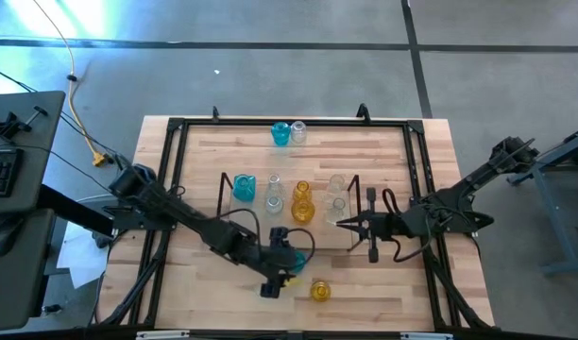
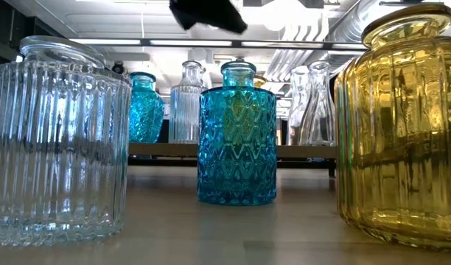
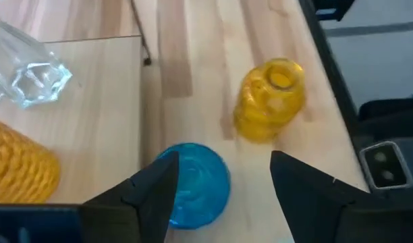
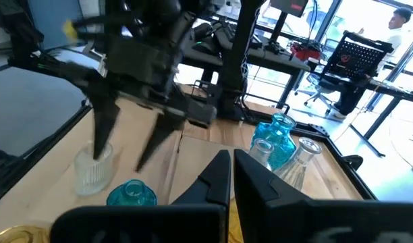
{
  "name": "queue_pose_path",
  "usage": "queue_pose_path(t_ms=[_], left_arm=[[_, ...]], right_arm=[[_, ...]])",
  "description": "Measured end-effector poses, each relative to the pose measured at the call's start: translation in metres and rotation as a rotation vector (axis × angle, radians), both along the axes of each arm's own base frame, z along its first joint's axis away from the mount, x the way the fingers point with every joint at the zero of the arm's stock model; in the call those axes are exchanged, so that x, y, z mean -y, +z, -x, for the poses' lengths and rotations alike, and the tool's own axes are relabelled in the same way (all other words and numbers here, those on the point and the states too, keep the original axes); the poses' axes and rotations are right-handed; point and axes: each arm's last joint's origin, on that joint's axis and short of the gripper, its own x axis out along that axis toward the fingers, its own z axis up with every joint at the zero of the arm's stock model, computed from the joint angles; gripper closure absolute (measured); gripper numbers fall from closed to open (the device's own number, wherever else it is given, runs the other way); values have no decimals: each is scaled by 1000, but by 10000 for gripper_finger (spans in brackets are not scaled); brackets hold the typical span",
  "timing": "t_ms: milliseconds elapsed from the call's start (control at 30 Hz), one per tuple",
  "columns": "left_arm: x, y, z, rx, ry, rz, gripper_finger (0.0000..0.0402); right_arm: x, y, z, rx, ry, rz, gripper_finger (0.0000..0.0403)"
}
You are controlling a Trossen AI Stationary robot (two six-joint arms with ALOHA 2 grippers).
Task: Sort vases onto shelf
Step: Put the bottom right blue vase on the shelf
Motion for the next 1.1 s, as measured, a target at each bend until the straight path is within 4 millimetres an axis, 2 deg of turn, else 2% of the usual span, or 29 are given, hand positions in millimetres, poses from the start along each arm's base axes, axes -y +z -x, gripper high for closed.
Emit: queue_pose_path(t_ms=[367,600,767,1100], left_arm=[[-19,-16,-14,-65,41,28,174],[-18,-34,-19,-108,27,-16,174],[-18,-35,-18,-114,33,-31,176],[-18,-36,-18,-115,9,-51,237]], right_arm=[[0,1,0,7,-5,-3,403],[0,1,0,7,-8,-2,403],[0,1,0,12,-17,1,403],[0,1,0,11,-17,1,403]])
